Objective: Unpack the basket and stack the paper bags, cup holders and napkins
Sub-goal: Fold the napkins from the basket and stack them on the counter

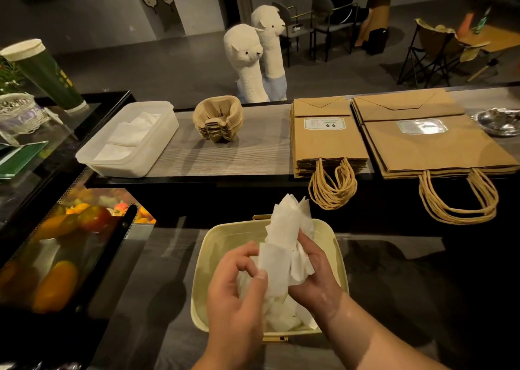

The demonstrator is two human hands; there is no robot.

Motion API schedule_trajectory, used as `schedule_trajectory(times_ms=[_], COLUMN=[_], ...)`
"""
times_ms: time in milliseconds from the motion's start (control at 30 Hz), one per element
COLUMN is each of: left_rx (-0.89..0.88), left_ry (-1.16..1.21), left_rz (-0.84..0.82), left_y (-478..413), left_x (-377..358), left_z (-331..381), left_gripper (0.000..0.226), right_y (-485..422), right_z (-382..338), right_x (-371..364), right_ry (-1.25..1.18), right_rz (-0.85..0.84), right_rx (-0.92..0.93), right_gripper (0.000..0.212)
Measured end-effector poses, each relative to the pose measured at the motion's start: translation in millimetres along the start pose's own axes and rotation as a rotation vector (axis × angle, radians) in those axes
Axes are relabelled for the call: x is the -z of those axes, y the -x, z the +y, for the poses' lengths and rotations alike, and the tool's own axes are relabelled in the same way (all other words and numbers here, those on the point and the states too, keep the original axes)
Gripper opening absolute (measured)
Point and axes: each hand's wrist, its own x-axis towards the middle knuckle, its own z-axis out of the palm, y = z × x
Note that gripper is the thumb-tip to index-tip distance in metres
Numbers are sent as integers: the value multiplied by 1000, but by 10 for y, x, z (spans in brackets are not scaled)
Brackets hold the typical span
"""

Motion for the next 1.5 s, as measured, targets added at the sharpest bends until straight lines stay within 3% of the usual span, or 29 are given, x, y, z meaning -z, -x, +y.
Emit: schedule_trajectory(times_ms=[100,167,233,333,400,467,567,633,733,833,900,1033,1200,1333,1500], left_rx=[352,595,701,789,809,817,813,819,861,865,856,844,935,1033,962], left_ry=[543,815,1055,1227,1228,1149,986,995,1038,1048,1049,950,818,770,645], left_rz=[111,79,11,-27,-11,-27,-98,-180,-396,-503,-518,-473,-411,-348,-250], left_y=[-137,-304,-453,-578,-608,-631,-656,-694,-725,-706,-674,-587,-500,-456,-470], left_x=[131,284,439,479,424,344,234,174,124,87,57,47,54,1,15], left_z=[307,412,375,189,80,50,28,14,-91,-184,-193,-172,-269,-312,-210], left_gripper=[12,36,50,64,76,72,65,66,80,88,92,89,39,42,43], right_y=[-20,1,57,104,126,144,181,251,353,332,285,228,189,127,128], right_z=[-1,-24,-29,-18,-35,-91,-187,-214,-191,-152,-119,-67,-44,-32,-27], right_x=[81,123,114,107,52,0,-23,-126,-330,-375,-322,-220,-151,-118,-122], right_ry=[-35,-16,30,87,146,237,406,562,884,1326,1465,1456,1532,1660,1622], right_rz=[22,9,1,-88,-55,23,98,103,119,171,223,340,439,508,529], right_rx=[14,-31,-57,-21,26,61,183,297,421,523,562,697,745,717,672], right_gripper=[43,43,45,54,48,45,57,41,18,24,32,38,40,44,52])
